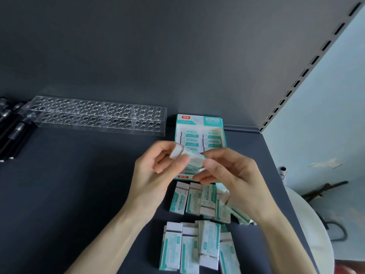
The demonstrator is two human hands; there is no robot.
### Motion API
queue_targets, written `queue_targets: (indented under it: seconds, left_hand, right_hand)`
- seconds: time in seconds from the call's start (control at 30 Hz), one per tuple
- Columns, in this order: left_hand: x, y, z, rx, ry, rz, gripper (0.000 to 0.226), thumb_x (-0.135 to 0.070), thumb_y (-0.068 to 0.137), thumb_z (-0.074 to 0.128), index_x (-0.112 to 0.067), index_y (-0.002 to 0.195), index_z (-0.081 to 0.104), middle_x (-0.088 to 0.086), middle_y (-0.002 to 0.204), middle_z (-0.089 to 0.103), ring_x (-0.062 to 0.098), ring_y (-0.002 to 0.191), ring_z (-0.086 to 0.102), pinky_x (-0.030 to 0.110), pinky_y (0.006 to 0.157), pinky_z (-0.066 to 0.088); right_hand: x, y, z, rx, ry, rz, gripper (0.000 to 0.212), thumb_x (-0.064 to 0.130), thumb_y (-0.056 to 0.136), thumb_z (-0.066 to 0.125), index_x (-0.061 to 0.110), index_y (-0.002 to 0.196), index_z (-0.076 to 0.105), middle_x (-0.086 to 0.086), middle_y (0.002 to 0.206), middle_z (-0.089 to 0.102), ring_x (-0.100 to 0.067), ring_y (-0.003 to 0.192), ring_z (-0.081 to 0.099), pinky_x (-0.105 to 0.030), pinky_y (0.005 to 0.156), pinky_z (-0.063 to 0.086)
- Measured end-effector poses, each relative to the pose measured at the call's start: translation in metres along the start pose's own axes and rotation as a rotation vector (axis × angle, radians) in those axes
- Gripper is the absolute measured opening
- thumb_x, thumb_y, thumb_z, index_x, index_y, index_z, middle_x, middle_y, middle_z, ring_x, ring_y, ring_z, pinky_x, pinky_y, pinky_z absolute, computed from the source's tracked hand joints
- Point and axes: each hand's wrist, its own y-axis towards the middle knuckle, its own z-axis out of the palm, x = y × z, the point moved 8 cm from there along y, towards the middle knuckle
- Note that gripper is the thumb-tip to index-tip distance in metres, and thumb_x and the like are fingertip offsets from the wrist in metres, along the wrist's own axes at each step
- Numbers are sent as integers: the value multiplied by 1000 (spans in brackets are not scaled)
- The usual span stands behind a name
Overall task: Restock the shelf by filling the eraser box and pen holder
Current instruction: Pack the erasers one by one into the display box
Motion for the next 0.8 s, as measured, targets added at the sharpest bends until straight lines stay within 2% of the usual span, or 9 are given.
queue_targets:
  seconds: [0.17,0.23,0.3,0.37,0.43,0.53,0.7,0.8]
  left_hand:
    - [0,-2,5,71,191,58,28,-28,74,72,-19,100,71,9,103,65,27,98,63,36,85,52]
    - [0,-4,5,56,359,99,33,-36,76,70,-22,106,69,-4,105,64,14,98,61,28,85,49]
    - [4,-4,1,5,587,111,42,-48,75,68,-27,112,63,-16,110,59,5,109,55,13,89,40]
    - [9,-2,-6,-46,719,52,54,-52,74,69,-29,121,56,-21,117,51,-5,115,46,3,92,31]
    - [15,-1,-10,-62,725,-28,62,-42,76,70,-25,131,49,-22,119,46,-21,110,40,-6,87,26]
    - [17,-2,-8,-39,732,-63,56,-29,82,70,-23,133,48,-29,110,46,-36,93,36,-11,76,26]
    - [18,-1,-6,-16,721,-55,46,-25,82,71,-30,124,51,-20,114,53,-33,95,41,-9,75,29]
    - [17,0,-5,-12,730,-41,44,-25,82,71,-36,119,49,-22,113,53,-33,96,40,-9,75,28]
  right_hand:
    - [9,-6,-19,-147,-9,-102,15,11,74,65,2,85,66,-4,80,73,-15,73,70,-21,70,54]
    - [8,-9,-30,-194,-64,-104,12,5,74,67,4,86,67,3,81,74,-9,74,70,-16,69,52]
    - [5,-13,-43,-253,-229,-108,15,-2,77,69,9,86,69,7,86,73,-6,79,69,-13,72,51]
    - [3,-15,-53,-290,-434,-114,21,1,77,72,20,85,70,13,92,71,-4,85,67,-12,77,49]
    - [3,-17,-56,-299,-615,-143,23,7,76,74,28,83,69,19,92,69,-4,89,64,-7,80,45]
    - [0,-18,-50,-287,-775,-197,20,7,75,76,24,84,72,21,95,66,-6,93,60,-2,83,36]
    - [-4,-16,-45,-268,-905,-249,14,9,79,73,19,88,74,24,94,63,-13,92,57,-8,83,40]
    - [-3,-16,-44,-250,-946,-266,11,11,82,70,19,89,75,22,95,63,-14,89,56,-16,80,43]
